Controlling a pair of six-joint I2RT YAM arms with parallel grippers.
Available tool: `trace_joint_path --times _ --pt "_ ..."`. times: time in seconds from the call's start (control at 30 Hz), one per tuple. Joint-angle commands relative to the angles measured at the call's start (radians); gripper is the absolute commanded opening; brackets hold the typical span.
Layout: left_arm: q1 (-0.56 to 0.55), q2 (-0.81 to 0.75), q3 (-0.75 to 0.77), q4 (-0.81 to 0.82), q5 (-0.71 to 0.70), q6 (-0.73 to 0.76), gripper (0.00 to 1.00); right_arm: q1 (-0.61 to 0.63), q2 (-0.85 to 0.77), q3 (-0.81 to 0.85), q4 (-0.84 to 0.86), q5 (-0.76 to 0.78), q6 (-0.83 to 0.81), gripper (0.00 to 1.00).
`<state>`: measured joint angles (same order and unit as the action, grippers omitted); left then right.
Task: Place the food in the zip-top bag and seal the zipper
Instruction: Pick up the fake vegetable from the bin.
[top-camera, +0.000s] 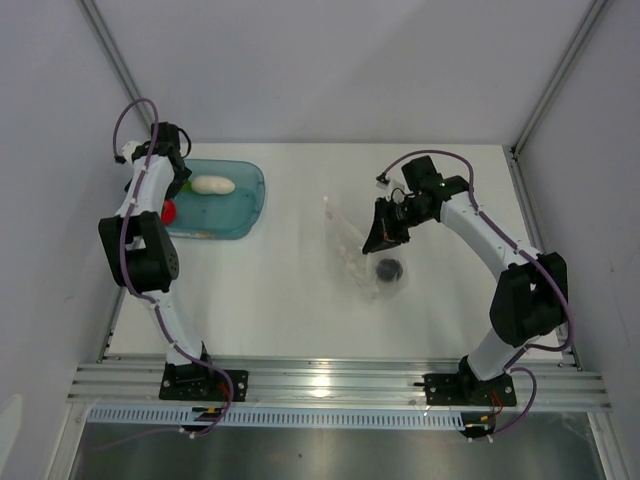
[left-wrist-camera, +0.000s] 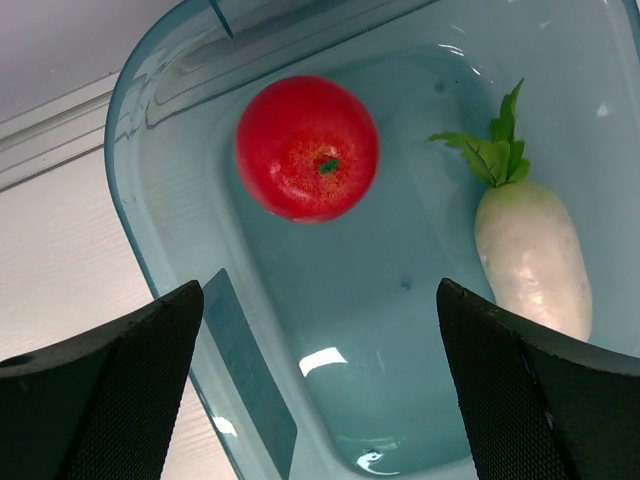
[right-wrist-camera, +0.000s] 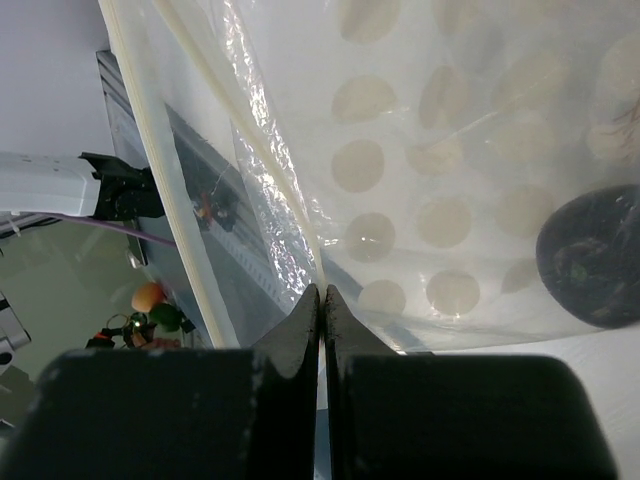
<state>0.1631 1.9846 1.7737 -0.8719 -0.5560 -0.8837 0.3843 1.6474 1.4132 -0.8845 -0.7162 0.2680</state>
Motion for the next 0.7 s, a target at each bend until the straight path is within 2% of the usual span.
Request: trace_joint_path --times 0.0,0.23,0.47,0.67 --pt "0.015 0.028 0.064 -0.052 -0.038 -0.092 1.00 -0.019 0.015 0.016 -0.008 -0.019 -0.018 0.00" --pt "0.056 0.100 0.108 -0.128 -0.002 -0.224 1.00 -0.050 0.022 0.013 -0.011 -0.022 -0.021 0.00" --pt "0.079 0.129 0.104 -0.110 0.036 -0.262 1.00 -0.084 0.017 -0.008 -0.005 -0.028 -0.015 0.00" --pt "0.098 0.167 0.168 -0.188 0.048 -0.316 1.00 -0.107 0.025 -0.011 0.010 -0.043 -0.004 0.00"
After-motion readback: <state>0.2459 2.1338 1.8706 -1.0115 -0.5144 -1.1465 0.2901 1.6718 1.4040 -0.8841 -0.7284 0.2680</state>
